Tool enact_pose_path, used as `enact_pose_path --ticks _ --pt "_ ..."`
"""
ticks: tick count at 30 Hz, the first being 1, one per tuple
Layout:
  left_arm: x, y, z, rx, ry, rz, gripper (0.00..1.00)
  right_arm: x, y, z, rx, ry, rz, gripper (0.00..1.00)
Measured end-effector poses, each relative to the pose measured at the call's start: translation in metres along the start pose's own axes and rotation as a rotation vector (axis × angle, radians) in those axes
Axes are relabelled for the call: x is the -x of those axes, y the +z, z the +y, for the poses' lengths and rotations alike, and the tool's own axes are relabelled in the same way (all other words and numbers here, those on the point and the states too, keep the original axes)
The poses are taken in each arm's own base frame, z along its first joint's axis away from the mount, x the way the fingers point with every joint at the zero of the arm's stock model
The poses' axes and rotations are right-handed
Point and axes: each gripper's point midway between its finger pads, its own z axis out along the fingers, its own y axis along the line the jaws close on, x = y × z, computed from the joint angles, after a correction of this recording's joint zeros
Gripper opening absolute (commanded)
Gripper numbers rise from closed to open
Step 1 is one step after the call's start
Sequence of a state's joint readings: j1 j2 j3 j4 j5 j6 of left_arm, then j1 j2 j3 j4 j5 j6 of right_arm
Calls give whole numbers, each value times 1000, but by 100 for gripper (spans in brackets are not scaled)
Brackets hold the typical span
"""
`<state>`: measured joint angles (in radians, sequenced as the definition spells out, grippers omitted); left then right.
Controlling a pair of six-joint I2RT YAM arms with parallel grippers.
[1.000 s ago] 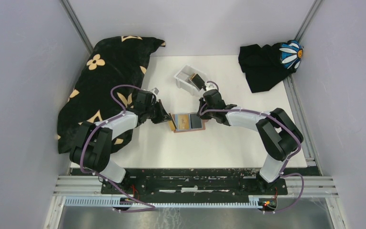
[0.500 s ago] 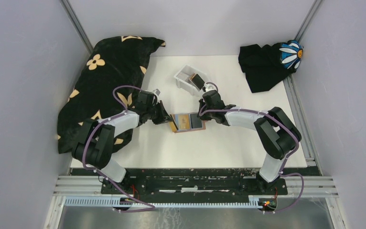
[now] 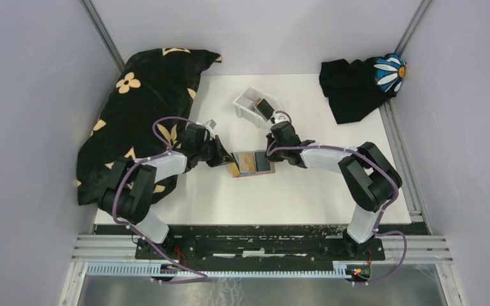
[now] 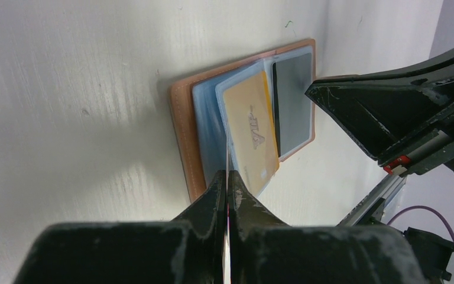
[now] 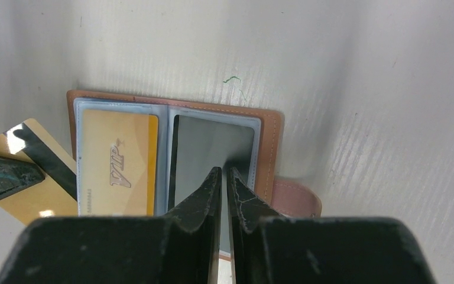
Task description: Put the credit cards into the card holder
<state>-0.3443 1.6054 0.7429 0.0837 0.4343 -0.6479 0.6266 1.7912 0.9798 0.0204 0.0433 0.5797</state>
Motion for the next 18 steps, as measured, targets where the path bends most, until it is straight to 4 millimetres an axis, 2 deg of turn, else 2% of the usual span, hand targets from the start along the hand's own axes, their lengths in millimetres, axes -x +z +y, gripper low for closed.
enact_pose_path --ticks 11,18 --pt "9 -12 -18 -54 18 -42 3 -1 0 -3 -14 -7 2 12" --pt "11 -13 -21 -64 18 -48 3 -2 0 -4 -17 -10 7 12"
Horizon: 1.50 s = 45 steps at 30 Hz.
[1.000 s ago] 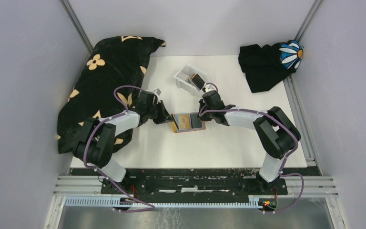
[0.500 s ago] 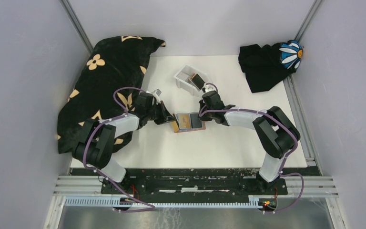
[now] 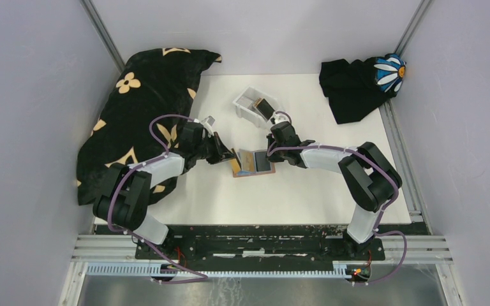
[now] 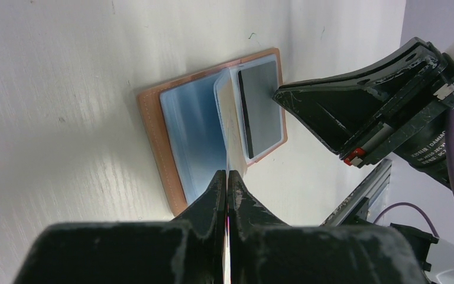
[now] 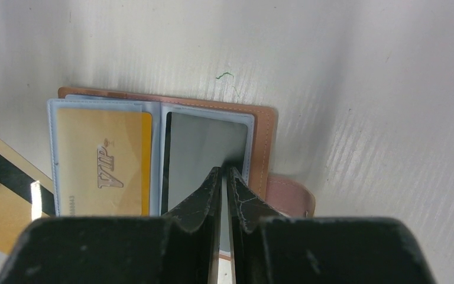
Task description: Put the credit cards into the card holder
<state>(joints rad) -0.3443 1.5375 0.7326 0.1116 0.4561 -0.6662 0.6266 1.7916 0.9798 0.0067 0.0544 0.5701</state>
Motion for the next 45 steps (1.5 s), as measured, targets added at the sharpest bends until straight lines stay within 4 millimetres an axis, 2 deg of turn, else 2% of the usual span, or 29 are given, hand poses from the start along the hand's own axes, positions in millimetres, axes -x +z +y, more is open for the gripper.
enact_pose_path --ticks 11,15,22,30,37,45 --pt "8 6 -19 -100 -39 -23 3 -2 0 -6 -26 -16 7 12" --pt "2 15 -22 -123 -48 -3 3 0 0 -9 -45 -20 0 12" --pt "-21 39 -18 -142 -87 70 3 4 -3 -16 -87 -24 -17 12" --pt "-23 47 -28 -181 -85 79 3 15 -8 -25 -141 -30 -63 12" --pt "-21 47 -29 -186 -81 72 3 42 -25 -16 -116 -43 -149 12" --pt "-24 49 -21 -213 -98 109 3 35 -21 -4 -44 -61 -116 11"
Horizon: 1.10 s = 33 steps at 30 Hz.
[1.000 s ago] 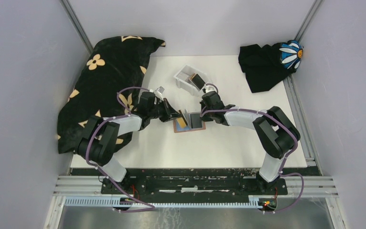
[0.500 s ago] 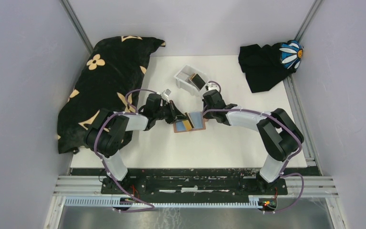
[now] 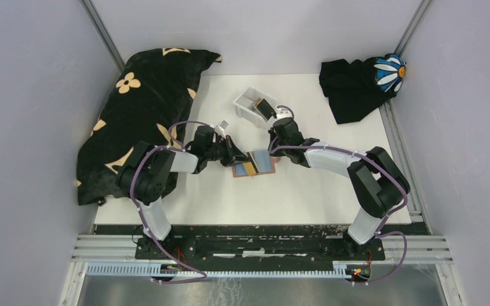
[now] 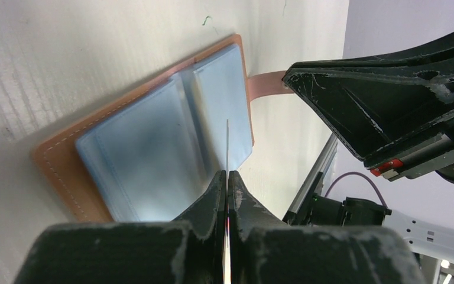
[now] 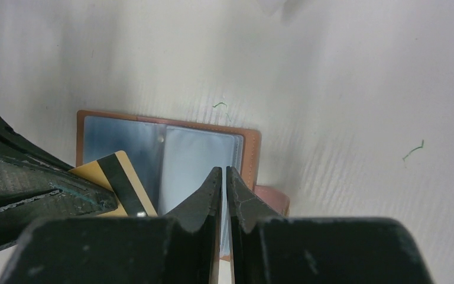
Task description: Put the credit cards into the card holder
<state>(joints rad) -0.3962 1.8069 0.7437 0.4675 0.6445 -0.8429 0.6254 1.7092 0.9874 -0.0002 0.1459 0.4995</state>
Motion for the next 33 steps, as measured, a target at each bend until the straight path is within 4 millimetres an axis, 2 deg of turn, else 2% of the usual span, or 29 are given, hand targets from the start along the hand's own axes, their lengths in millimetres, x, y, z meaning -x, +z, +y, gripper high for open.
enact_pose_path --ticks 9,15,24,33 --pt "9 -6 9 -16 -22 -4 3 -16 11 8 53 -3 55 11" --pt "8 -5 17 -12 -37 4 3 -18 13 12 73 -3 62 11" --pt "8 -3 13 -52 -17 8 3 -23 19 11 70 -4 74 10" --pt "5 3 18 -81 -21 16 3 -26 20 10 66 -5 80 10"
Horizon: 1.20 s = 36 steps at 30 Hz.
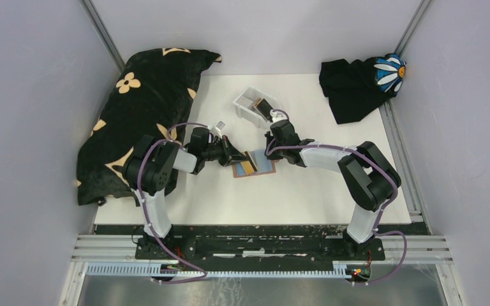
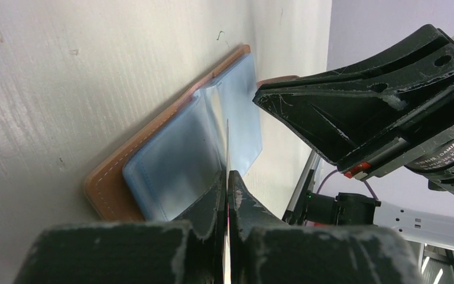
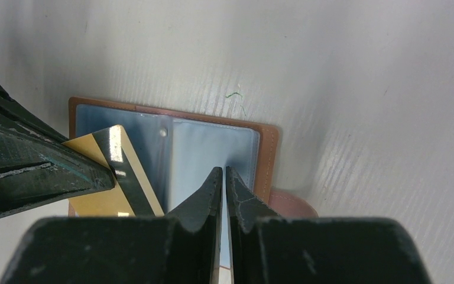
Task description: Put the credit cards into the card holder
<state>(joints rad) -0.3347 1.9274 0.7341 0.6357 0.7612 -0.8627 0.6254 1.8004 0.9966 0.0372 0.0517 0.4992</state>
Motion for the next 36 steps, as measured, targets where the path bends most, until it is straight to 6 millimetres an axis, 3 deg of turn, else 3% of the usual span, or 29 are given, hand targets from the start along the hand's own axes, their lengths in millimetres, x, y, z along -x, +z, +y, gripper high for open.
enact_pose_path --ticks 36 --pt "-10 13 10 -84 -76 43 3 -1 5 0 -4 -5 7 10"
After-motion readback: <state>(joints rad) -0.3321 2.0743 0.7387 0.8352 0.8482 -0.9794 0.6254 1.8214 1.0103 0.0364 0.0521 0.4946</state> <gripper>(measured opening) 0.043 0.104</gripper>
